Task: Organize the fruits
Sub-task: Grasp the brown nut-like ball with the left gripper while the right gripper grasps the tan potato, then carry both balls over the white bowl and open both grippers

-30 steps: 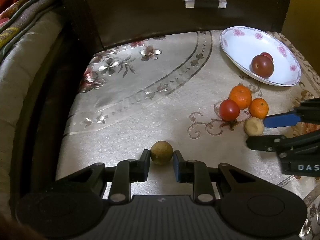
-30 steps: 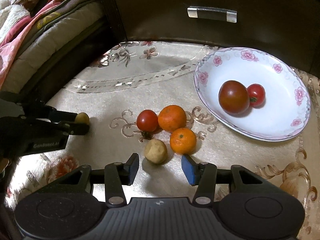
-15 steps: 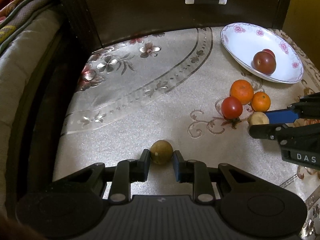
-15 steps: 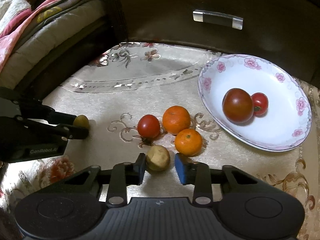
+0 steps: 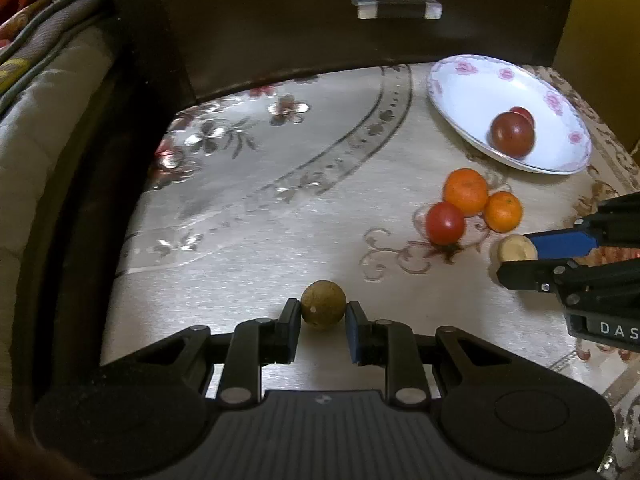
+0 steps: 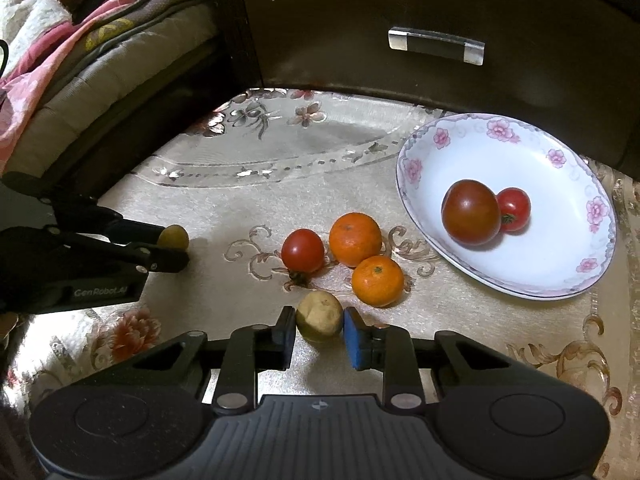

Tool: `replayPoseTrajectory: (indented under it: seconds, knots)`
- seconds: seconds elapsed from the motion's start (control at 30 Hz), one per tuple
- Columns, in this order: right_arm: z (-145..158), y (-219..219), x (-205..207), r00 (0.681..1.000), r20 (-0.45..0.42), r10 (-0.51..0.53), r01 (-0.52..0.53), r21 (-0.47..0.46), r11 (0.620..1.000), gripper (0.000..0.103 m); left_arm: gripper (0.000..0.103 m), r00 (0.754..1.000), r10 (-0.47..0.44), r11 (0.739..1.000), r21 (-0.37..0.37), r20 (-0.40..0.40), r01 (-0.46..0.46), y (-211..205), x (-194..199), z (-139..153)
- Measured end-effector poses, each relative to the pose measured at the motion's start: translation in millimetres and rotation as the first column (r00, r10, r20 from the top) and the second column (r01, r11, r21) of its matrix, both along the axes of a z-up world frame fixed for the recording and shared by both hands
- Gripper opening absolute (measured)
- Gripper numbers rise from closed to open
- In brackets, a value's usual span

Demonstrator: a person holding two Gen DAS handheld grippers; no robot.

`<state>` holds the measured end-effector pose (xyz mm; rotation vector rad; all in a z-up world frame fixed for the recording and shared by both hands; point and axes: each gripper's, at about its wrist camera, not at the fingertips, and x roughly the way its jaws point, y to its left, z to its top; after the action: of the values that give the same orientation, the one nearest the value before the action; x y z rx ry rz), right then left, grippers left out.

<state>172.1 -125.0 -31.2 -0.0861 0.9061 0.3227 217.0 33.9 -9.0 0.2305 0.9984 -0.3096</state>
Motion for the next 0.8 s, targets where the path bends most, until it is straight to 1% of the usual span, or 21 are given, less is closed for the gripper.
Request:
replayPoseTrajectory:
  seconds: [0.27,0.47,0.8]
  knots:
    - [5,-7,-10,1.000,-0.005,-0.003,0.003,-0.008,1.000,0.020,0.033,0.997,-0.072,0.997,-0.029,-0.015,0.071,-21,-11,2]
    - [10,-16,-20,1.000,-0.006,-0.018,0.018,-0.027,0.999,0.020,0.033,0.993,-0.117,0.993,-0.034,-0.019,0.116,-39,-17,4]
    - [21,-32,-25,0.999,0.001,-0.050,0.050,-0.027,0.998,0.020,0.033,0.987,-0.160,0.986,-0.048,0.010,0.160,-67,-15,20]
